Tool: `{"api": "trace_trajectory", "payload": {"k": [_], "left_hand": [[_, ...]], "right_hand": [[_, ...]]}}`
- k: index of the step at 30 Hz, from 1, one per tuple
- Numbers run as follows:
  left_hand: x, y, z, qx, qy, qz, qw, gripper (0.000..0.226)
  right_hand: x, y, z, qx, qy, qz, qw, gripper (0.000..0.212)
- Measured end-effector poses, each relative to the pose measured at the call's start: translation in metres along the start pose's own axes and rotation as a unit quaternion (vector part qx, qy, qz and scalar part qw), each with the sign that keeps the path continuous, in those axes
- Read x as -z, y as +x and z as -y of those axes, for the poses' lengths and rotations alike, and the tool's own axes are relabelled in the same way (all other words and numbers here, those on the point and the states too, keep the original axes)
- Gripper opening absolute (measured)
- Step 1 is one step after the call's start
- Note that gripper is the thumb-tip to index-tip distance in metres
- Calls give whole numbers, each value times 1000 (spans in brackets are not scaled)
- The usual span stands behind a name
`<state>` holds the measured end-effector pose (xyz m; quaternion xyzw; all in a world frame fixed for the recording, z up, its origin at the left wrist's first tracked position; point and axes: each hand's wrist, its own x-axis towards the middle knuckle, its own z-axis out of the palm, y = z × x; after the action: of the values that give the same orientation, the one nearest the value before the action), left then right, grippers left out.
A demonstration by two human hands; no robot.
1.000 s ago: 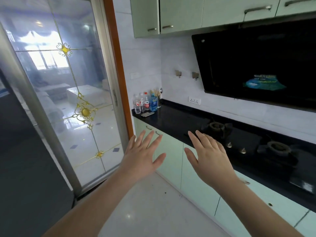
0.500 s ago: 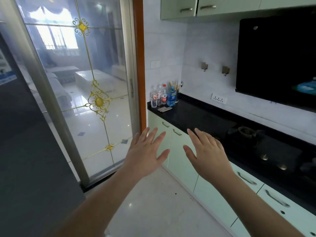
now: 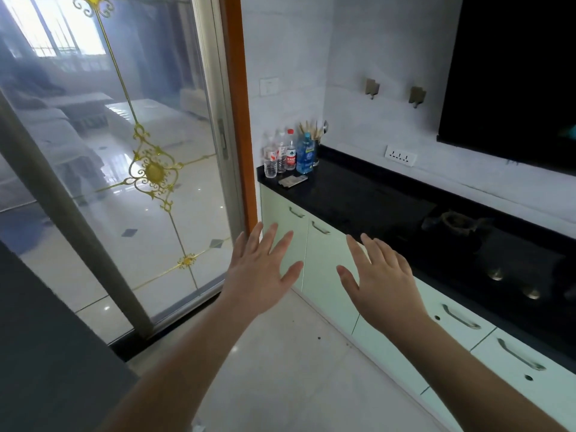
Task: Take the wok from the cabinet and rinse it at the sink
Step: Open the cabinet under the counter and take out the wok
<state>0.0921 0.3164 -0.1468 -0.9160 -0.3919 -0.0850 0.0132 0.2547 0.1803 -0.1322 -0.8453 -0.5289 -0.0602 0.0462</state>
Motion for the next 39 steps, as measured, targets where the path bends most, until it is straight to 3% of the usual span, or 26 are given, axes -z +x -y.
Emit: {"api": "trace_trajectory", "payload": {"k": [14, 19, 23, 32, 39], "left_hand": [[-45, 137, -24, -2, 31, 11, 999, 65], [-62, 160, -18, 11, 28, 39, 999, 67], [-72, 185, -5, 24, 29, 62, 997, 68], [-105, 252, 65, -11, -9, 72, 997, 67], [-121, 303, 137, -46, -30, 64, 996, 67]], "right_hand": [[-59, 137, -68, 15, 58, 29, 998, 65], [-82, 173, -65, 37, 67, 33, 997, 83], [-94, 201, -52, 51, 75, 38, 995, 80], [-125, 276, -12, 21, 55, 54, 997, 64], [-146, 322, 31, -23, 40, 53, 997, 74]]}}
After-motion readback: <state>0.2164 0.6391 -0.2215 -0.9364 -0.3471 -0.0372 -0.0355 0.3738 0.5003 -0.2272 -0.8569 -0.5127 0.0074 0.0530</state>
